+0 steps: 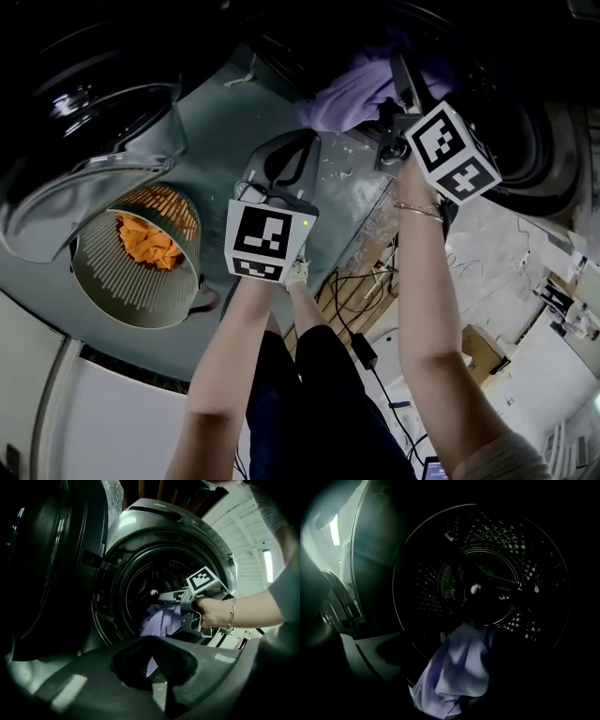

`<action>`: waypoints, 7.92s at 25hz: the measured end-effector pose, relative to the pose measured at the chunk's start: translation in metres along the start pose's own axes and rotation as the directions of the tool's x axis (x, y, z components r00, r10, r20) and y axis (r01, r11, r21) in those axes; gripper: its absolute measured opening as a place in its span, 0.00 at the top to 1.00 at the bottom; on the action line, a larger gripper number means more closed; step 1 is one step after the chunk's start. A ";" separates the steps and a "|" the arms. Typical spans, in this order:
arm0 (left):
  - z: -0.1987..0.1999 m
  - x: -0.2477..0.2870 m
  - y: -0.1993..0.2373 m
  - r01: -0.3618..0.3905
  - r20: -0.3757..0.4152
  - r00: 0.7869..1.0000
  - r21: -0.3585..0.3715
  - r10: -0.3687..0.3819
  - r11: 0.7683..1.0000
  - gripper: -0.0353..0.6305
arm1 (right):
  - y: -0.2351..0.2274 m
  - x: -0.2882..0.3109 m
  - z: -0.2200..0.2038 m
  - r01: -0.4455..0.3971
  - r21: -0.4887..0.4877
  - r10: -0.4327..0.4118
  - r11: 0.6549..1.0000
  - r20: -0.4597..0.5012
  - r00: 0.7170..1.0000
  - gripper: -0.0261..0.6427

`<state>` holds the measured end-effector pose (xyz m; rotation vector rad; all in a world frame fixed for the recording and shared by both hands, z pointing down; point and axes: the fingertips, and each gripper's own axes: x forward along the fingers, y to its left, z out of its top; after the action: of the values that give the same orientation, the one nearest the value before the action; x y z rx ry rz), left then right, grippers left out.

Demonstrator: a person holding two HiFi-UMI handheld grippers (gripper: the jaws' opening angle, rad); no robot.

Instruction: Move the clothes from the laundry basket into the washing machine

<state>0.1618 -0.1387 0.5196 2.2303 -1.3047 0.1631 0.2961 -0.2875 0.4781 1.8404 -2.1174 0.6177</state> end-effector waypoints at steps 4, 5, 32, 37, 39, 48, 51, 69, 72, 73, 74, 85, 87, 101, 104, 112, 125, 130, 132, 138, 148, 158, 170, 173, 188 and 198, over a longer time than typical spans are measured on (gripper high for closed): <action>0.003 -0.001 -0.004 0.006 0.010 1.000 0.002 -0.006 1.000 0.94 | -0.003 -0.001 -0.011 0.013 -0.005 -0.013 1.000 -0.051 0.999 0.16; 0.004 -0.001 -0.005 0.008 0.011 1.000 0.002 -0.008 1.000 0.94 | -0.004 -0.001 -0.013 0.020 -0.007 -0.020 1.000 -0.060 0.998 0.14; -0.008 -0.003 -0.006 -0.002 0.004 1.000 -0.003 0.002 1.000 0.94 | 0.031 -0.041 -0.118 -0.072 -0.066 0.053 0.995 -0.246 0.968 0.26; -0.023 -0.002 -0.002 -0.001 -0.009 1.000 0.008 0.001 1.000 0.94 | 0.034 -0.034 -0.159 -0.096 -0.050 0.075 0.994 -0.314 0.946 0.33; -0.029 -0.002 0.001 -0.006 -0.013 1.000 0.003 0.006 1.000 0.94 | 0.031 -0.031 -0.176 -0.089 -0.035 0.072 0.995 -0.339 0.938 0.35; -0.048 -0.004 0.005 -0.009 -0.024 1.000 -0.009 0.009 1.000 0.94 | 0.018 -0.010 -0.206 -0.035 -0.035 0.019 0.999 -0.366 0.931 0.63; -0.047 -0.004 0.006 -0.009 -0.023 1.000 -0.011 0.009 1.000 0.94 | 0.017 -0.006 -0.192 -0.017 -0.057 -0.003 0.998 -0.328 0.945 0.85; -0.006 -0.004 0.007 -0.004 0.022 1.000 0.002 0.004 1.000 0.94 | -0.007 0.024 -0.025 0.058 -0.075 -0.058 0.996 -0.004 0.998 0.88; -0.005 -0.003 0.007 -0.005 0.022 1.000 -0.005 0.005 1.000 0.94 | -0.006 0.024 -0.003 0.046 -0.046 -0.044 0.998 0.048 0.998 0.56; -0.004 -0.003 0.006 -0.003 0.022 1.000 -0.006 0.003 1.000 0.94 | -0.006 0.023 0.000 0.045 -0.037 -0.043 0.998 0.057 0.997 0.43; -0.003 -0.002 0.006 -0.003 0.022 1.000 -0.007 0.003 1.000 0.94 | -0.006 0.022 0.002 0.048 -0.031 -0.046 0.998 0.061 0.997 0.42; 0.010 -0.029 0.014 -0.043 0.039 0.998 -0.030 0.044 0.999 0.94 | 0.043 -0.021 -0.006 -0.085 -0.005 0.085 0.996 0.020 0.996 0.39; 0.010 -0.047 0.019 -0.070 0.045 0.996 -0.054 0.073 0.996 0.94 | 0.072 -0.036 -0.007 -0.152 -0.037 0.153 0.988 0.009 0.988 0.43; 0.014 -0.240 0.099 -0.418 0.128 0.883 -0.228 0.453 0.879 0.94 | 0.295 -0.157 -0.089 -0.606 -0.118 0.553 0.787 -0.301 0.777 0.72; 0.005 -0.279 0.121 -0.479 0.136 0.838 -0.278 0.528 0.833 0.94 | 0.332 -0.170 -0.110 -0.669 -0.144 0.594 0.729 -0.352 0.723 0.90; -0.049 -0.353 0.147 -0.596 0.061 0.747 -0.381 0.662 0.707 0.94 | 0.412 -0.226 -0.195 -0.883 -0.112 0.682 0.456 -0.594 0.428 0.92; -0.186 -0.377 0.206 -0.710 -0.173 0.650 -0.485 0.740 0.510 0.90 | 0.472 -0.255 -0.314 -0.955 -0.032 0.649 0.294 -0.727 0.224 0.92; -0.227 -0.362 0.240 -0.722 -0.224 0.647 -0.488 0.729 0.491 0.89 | 0.467 -0.249 -0.343 -0.959 -0.017 0.624 0.284 -0.756 0.198 0.92; -0.242 -0.358 0.253 -0.733 -0.241 0.635 -0.487 0.734 0.474 0.86 | 0.463 -0.244 -0.351 -0.948 0.001 0.619 0.319 -0.757 0.208 0.92; -0.285 -0.346 0.276 -0.731 -0.284 0.638 -0.514 0.716 0.448 0.76 | 0.452 -0.241 -0.368 -0.909 0.077 0.609 0.410 -0.765 0.210 0.92; -0.346 -0.334 0.309 -0.788 -0.410 0.591 -0.480 0.695 0.386 0.59 | 0.446 -0.231 -0.364 -0.876 0.158 0.652 0.455 -0.730 0.207 0.92; -0.382 -0.338 0.333 -0.836 -0.519 0.548 -0.371 0.656 0.405 0.93 | 0.453 -0.237 -0.361 -0.884 0.196 0.682 0.425 -0.711 0.171 0.92; -0.260 -0.363 0.255 -0.753 -0.282 0.628 -0.454 0.726 0.476 0.93 | 0.455 -0.243 -0.303 -0.897 0.134 0.695 0.422 -0.682 0.226 0.92; -0.221 -0.379 0.236 -0.751 -0.226 0.627 -0.430 0.745 0.501 0.93 | 0.459 -0.248 -0.281 -0.901 0.114 0.704 0.419 -0.667 0.243 0.92; -0.017 -0.429 0.120 -0.715 -0.021 0.677 -0.261 0.736 0.649 0.93 | 0.433 -0.284 -0.160 -0.915 -0.043 0.709 0.400 -0.618 0.339 0.92; 0.121 -0.429 0.026 -0.640 0.101 0.750 -0.137 0.654 0.756 0.93 | 0.388 -0.328 -0.068 -0.947 -0.033 0.785 0.320 -0.550 0.285 0.72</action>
<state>-0.1036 0.1200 0.2715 1.6386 -2.0881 0.1897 -0.0397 0.0707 0.3297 0.0513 -2.5156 0.6789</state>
